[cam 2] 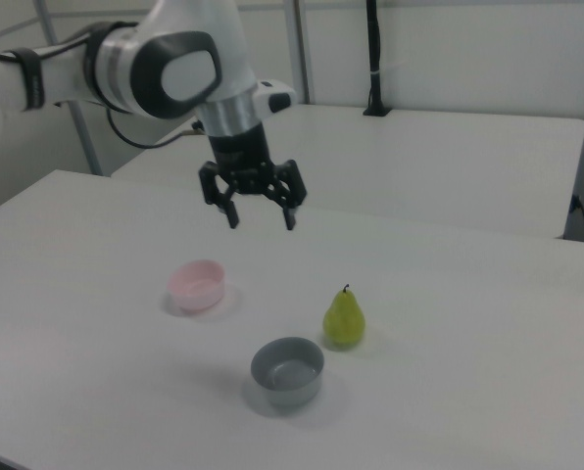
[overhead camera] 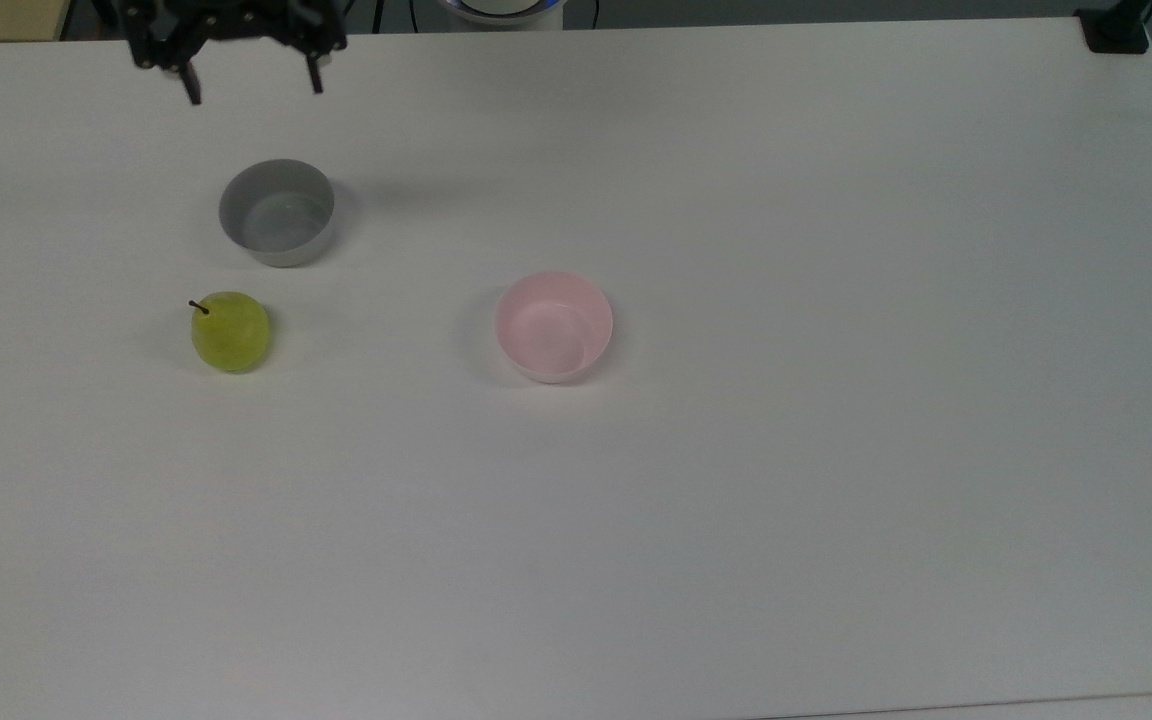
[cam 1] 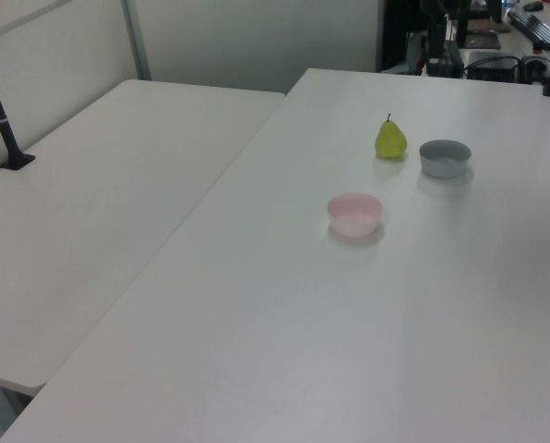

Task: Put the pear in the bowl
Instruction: 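Move the open gripper down over the yellow-green pear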

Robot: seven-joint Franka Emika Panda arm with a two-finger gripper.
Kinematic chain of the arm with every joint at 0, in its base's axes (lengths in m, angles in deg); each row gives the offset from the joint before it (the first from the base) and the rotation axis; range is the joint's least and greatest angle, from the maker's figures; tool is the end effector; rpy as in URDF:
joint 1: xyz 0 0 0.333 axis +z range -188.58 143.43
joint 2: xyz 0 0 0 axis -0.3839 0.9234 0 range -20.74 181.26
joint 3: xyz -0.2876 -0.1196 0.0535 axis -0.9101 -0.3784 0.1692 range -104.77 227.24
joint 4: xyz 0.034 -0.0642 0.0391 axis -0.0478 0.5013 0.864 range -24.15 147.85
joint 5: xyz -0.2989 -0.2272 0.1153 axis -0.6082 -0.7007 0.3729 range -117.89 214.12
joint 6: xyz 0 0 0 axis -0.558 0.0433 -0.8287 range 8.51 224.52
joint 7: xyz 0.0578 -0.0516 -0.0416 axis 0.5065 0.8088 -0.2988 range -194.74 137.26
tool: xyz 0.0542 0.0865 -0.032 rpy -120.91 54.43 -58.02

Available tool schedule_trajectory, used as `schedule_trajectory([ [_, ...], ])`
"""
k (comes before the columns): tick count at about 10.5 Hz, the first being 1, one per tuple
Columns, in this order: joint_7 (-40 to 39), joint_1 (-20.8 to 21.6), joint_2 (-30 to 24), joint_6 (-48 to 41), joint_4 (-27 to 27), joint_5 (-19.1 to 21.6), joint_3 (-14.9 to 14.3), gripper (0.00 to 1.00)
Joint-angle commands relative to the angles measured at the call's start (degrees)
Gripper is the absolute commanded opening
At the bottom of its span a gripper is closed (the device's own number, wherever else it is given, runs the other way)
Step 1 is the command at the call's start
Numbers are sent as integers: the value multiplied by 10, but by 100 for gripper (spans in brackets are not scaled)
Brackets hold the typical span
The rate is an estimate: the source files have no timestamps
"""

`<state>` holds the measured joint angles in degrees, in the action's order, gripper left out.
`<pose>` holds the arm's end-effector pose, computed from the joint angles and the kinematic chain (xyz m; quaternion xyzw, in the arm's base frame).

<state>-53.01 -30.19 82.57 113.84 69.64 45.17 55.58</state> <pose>0.5670 -0.1371 0.5594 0.9938 0.1013 0.0263 0.0376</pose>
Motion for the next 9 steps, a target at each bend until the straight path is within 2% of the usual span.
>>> schedule_trajectory([
  [1, -7, -21, 60, 96, 1, -4, -2, 100],
  [4, -7, -38, 109, 172, 5, -5, -2, 99],
  [9, 7, -43, 159, 243, 19, -3, -4, 100],
])
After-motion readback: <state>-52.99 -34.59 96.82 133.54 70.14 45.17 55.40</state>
